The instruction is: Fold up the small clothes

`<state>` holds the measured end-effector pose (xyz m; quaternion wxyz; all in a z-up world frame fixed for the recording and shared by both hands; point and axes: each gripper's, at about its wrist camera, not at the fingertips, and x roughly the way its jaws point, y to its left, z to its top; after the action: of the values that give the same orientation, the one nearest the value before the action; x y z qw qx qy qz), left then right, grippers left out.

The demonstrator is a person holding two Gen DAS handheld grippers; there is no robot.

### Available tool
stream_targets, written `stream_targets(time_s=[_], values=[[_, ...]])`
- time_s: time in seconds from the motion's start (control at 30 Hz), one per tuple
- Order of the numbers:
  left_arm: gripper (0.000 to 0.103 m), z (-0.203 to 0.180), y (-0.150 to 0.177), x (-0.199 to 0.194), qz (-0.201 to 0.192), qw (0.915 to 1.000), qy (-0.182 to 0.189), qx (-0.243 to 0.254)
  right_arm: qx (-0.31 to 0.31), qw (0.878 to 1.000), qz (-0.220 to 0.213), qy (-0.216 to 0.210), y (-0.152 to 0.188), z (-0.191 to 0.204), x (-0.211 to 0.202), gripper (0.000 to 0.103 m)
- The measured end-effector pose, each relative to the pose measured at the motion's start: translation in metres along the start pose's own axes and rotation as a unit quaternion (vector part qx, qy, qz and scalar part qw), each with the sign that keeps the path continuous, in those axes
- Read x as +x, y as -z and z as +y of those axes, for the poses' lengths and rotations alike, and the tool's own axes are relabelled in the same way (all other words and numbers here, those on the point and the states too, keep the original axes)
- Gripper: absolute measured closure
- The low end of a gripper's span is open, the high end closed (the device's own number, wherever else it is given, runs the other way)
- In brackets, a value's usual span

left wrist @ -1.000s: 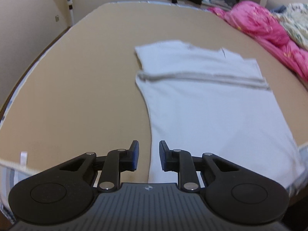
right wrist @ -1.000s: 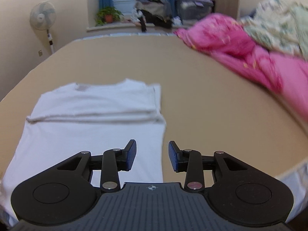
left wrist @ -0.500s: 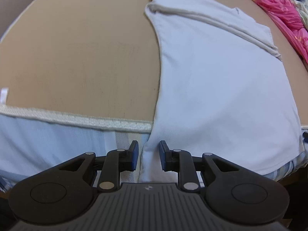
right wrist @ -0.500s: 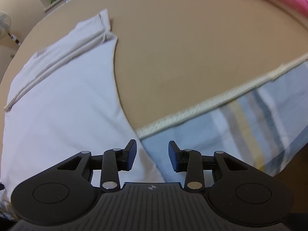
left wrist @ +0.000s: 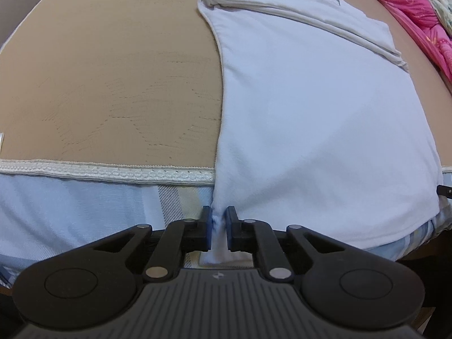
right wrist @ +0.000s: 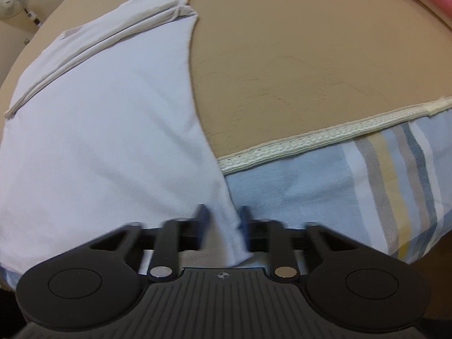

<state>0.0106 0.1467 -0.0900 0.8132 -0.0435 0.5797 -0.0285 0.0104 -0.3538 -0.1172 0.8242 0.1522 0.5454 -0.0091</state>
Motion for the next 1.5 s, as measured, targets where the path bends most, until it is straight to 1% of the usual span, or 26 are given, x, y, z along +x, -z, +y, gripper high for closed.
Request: stream_targets(time_s=[0.13,0.27,0.33,0.37,0.47,0.53,0.6,0.67,0.77,0.87,0.93,1.0,1.07,1.1,1.13,1.17,1.2,1.27,1.37,1.4,1.47,1.5], values=[[0.090,0.005,0.000,0.006,0.017,0.9997,0.005,-0.014,0.010,1.000,-0.001,0.001,-0.001,-0.005,-0.001,0.095],[0.090,0.001,0.001,0.008,0.015,0.9999,-0.001,-0.003,-0.013,1.000,0.000,0.011,0.001,0.002,0.001,0.095],[0.092,-0.001,0.002,0.007,0.012,0.9999,-0.003,0.000,-0.017,1.000,-0.002,0.013,0.001,0.004,0.001,0.095],[0.096,-0.003,0.003,0.006,0.007,1.0000,-0.003,0.002,-0.015,1.000,-0.003,0.011,-0.001,0.003,0.001,0.096],[0.098,-0.010,0.007,-0.008,-0.022,0.9997,-0.002,0.011,-0.007,1.000,-0.027,0.006,-0.001,0.002,-0.009,0.098],[0.098,-0.009,0.006,-0.026,-0.054,0.9983,0.013,0.015,-0.003,0.998,-0.062,-0.022,-0.004,0.004,-0.028,0.098],[0.098,-0.010,0.005,-0.050,-0.093,0.9950,0.031,0.018,-0.008,0.993,-0.104,-0.049,-0.009,0.007,-0.054,0.099],[0.098,-0.009,0.005,-0.075,-0.129,0.9902,0.053,0.013,-0.004,0.986,-0.147,-0.083,-0.013,0.010,-0.082,0.099],[0.099,-0.009,0.008,-0.116,-0.180,0.9799,0.084,0.017,0.004,0.971,-0.201,-0.129,-0.015,0.010,-0.123,0.099],[0.099,-0.005,0.019,-0.162,-0.235,0.9642,0.120,0.027,0.019,0.955,-0.238,-0.178,-0.008,0.001,-0.160,0.100],[0.099,0.008,0.029,-0.192,-0.264,0.9535,0.145,0.015,0.028,0.944,-0.257,-0.206,0.001,-0.007,-0.182,0.100],[0.099,0.023,0.042,-0.226,-0.291,0.9402,0.177,-0.003,0.034,0.932,-0.279,-0.230,0.014,-0.019,-0.208,0.100],[0.099,0.034,0.055,-0.255,-0.317,0.9279,0.196,-0.014,0.049,0.920,-0.297,-0.252,0.026,-0.035,-0.234,0.100],[0.099,0.039,0.060,-0.265,-0.322,0.9242,0.204,-0.020,0.057,0.914,-0.305,-0.262,0.032,-0.043,-0.243,0.100],[0.099,0.042,0.063,-0.270,-0.320,0.9233,0.210,-0.024,0.065,0.910,-0.309,-0.270,0.036,-0.050,-0.250,0.100],[0.099,0.044,0.061,-0.270,-0.312,0.9253,0.213,-0.030,0.072,0.909,-0.308,-0.271,0.037,-0.054,-0.253,0.100],[0.099,0.044,0.056,-0.266,-0.305,0.9281,0.211,-0.034,0.077,0.911,-0.302,-0.269,0.033,-0.058,-0.249,0.100],[0.099,0.039,0.039,-0.246,-0.284,0.9369,0.201,-0.034,0.079,0.921,-0.281,-0.258,0.017,-0.059,-0.230,0.100],[0.099,0.040,-0.008,-0.190,-0.239,0.9528,0.181,-0.049,0.084,0.937,-0.242,-0.239,-0.024,-0.047,-0.180,0.100],[0.099,0.040,-0.030,-0.167,-0.224,0.9579,0.171,-0.056,0.083,0.941,-0.231,-0.234,-0.037,-0.042,-0.164,0.100],[0.099,0.046,-0.071,-0.126,-0.201,0.9637,0.163,-0.068,0.081,0.953,-0.208,-0.207,-0.077,-0.036,-0.126,0.100],[0.099,0.047,-0.092,-0.107,-0.191,0.9665,0.155,-0.074,0.078,0.957,-0.199,-0.199,-0.091,-0.031,-0.109,0.100]])
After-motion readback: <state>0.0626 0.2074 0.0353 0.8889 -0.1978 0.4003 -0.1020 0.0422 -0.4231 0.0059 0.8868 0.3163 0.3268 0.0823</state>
